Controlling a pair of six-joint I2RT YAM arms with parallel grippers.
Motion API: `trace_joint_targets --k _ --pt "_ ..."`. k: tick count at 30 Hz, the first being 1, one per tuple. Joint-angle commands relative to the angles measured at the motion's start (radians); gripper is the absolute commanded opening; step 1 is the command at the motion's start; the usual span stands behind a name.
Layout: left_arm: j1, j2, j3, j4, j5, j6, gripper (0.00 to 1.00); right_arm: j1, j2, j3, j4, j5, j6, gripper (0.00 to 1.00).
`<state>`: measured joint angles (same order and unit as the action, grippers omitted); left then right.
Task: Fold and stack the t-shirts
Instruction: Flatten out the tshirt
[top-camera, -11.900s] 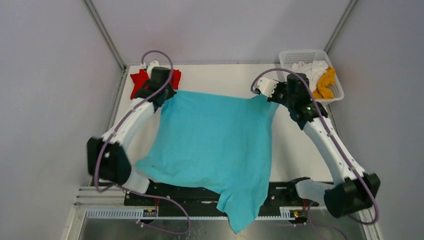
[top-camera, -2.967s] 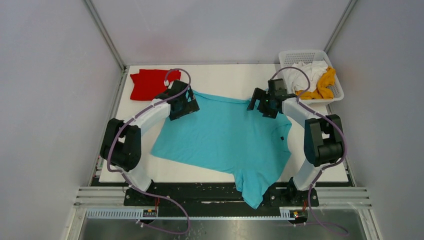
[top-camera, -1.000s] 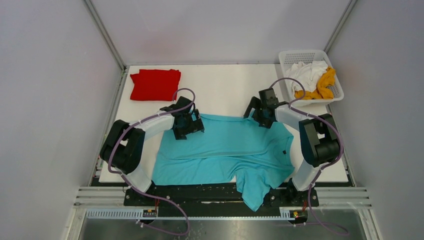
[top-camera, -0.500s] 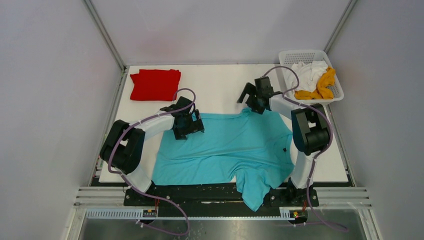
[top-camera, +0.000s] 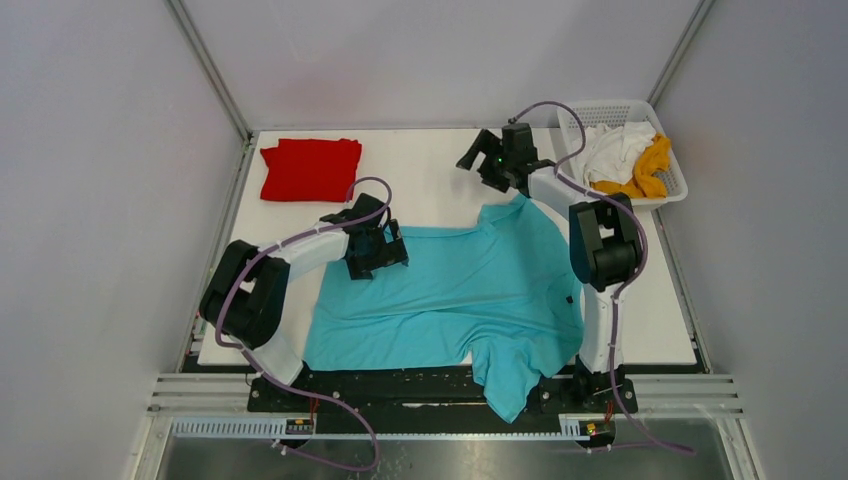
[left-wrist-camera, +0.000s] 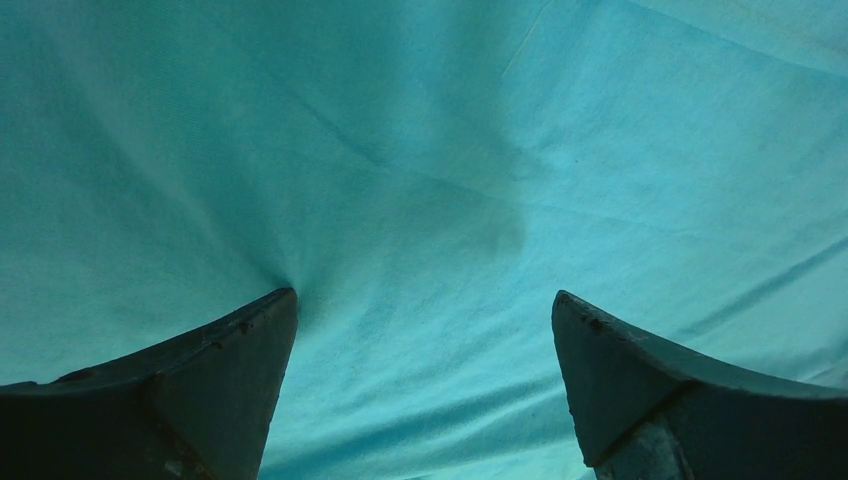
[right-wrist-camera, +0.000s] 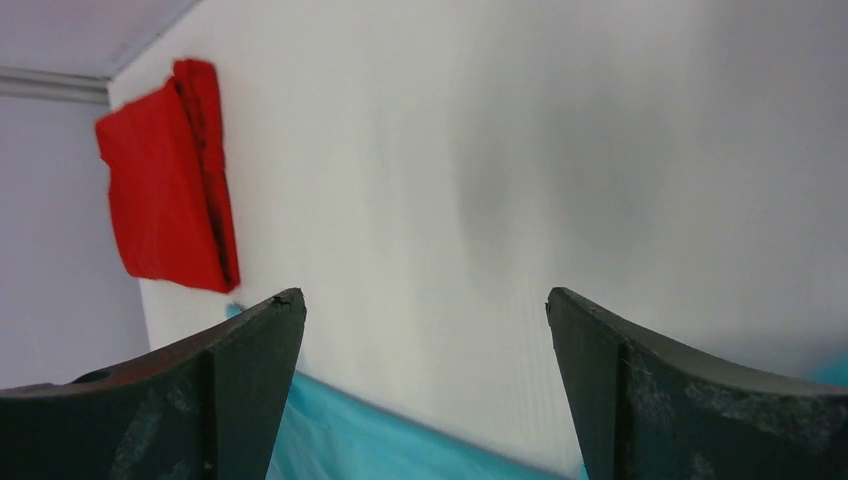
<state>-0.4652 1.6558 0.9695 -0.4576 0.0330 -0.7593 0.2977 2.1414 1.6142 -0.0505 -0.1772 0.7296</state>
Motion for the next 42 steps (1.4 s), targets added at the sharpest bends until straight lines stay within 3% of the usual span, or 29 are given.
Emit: trace_joint_targets --k 1,7,13,21,29,35,38,42 --pt "-0.002 -0.014 0.055 -0.038 -0.028 0.016 0.99 -0.005 -0.245 -0.147 -0.039 0.018 -0.134 1.0" --pt "-0.003 0.033 0.182 -0.033 -0.028 0.018 0.99 -0.005 -0.489 -0.48 -0.077 0.019 -0.22 1.0" --pt "0.008 0.154 0.338 -0.081 -0.161 0.045 0.99 -0.004 -0.536 -0.587 -0.065 -0.01 -0.227 0.99" --pt "0.071 0.277 0.451 -0.065 -0.149 0.058 0.99 0.013 -0.413 -0.525 -0.036 -0.08 -0.159 0.99" --pt "0.135 0.4 0.616 -0.015 -0.038 0.029 0.99 0.029 -0.243 -0.4 0.035 -0.058 -0.089 0.99" --pt "0.203 0.541 0.794 -0.027 -0.001 -0.018 0.99 0.0 -0.087 -0.14 -0.14 0.026 -0.117 1.0" --pt "0.233 0.587 0.866 -0.079 0.002 -0.025 0.99 -0.034 -0.058 -0.1 -0.152 0.023 -0.077 0.99" --pt "0.24 0.539 0.845 -0.079 -0.016 0.0 0.99 -0.074 -0.103 -0.102 -0.152 0.018 -0.082 1.0"
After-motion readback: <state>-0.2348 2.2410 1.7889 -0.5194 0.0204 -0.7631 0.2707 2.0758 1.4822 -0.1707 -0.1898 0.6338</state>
